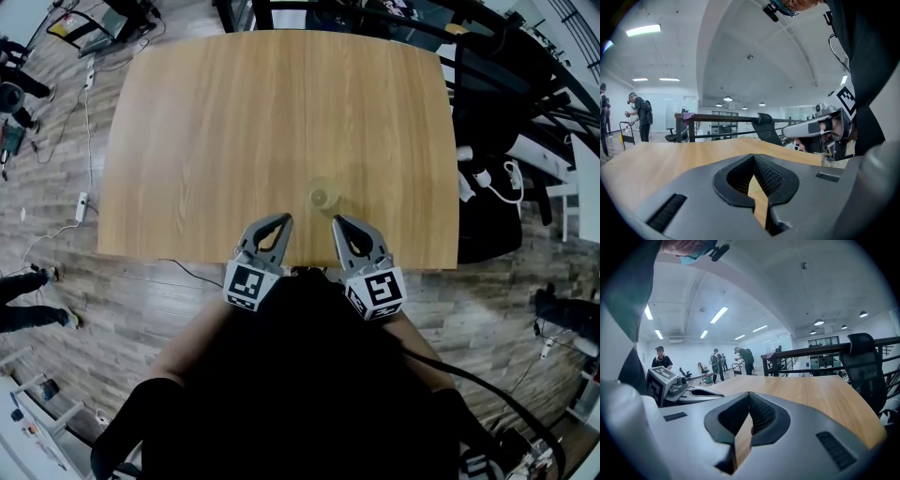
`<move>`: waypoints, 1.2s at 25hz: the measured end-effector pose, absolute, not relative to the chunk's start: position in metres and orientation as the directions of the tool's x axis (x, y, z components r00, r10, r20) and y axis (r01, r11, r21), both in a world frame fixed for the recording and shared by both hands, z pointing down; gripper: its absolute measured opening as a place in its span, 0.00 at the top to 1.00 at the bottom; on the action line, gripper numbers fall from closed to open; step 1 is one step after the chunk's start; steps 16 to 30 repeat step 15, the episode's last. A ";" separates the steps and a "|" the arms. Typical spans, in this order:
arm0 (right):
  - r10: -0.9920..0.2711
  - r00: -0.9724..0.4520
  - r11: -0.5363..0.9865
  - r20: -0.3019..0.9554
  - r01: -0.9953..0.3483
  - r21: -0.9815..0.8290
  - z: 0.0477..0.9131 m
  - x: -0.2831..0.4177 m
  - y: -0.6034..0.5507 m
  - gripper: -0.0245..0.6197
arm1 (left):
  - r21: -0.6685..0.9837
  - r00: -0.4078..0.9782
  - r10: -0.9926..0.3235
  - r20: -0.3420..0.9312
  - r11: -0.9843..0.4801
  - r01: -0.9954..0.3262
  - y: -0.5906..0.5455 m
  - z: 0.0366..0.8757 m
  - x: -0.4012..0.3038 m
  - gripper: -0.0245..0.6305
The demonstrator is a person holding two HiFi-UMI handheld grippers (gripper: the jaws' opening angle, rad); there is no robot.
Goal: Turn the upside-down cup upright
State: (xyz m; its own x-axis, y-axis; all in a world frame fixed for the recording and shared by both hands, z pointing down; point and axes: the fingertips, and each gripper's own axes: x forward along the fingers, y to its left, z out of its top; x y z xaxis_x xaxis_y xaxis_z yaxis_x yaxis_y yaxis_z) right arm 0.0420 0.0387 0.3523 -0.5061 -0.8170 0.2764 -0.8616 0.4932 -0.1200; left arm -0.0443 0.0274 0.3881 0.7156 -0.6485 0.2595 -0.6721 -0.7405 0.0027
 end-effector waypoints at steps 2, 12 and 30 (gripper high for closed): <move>-0.819 -0.502 0.489 0.278 -0.864 -0.117 0.352 0.043 0.038 0.94 | -0.001 0.718 -0.646 0.258 -0.744 -0.669 0.025 0.388 -0.043 0.95; -0.825 -0.483 0.472 0.294 -0.874 -0.114 0.357 0.042 0.036 0.94 | 0.016 0.717 -0.648 0.255 -0.739 -0.674 0.018 0.388 -0.043 0.95; -0.827 -0.473 0.461 0.304 -0.880 -0.114 0.359 0.042 0.035 0.94 | 0.018 0.716 -0.647 0.260 -0.739 -0.674 0.018 0.389 -0.042 0.95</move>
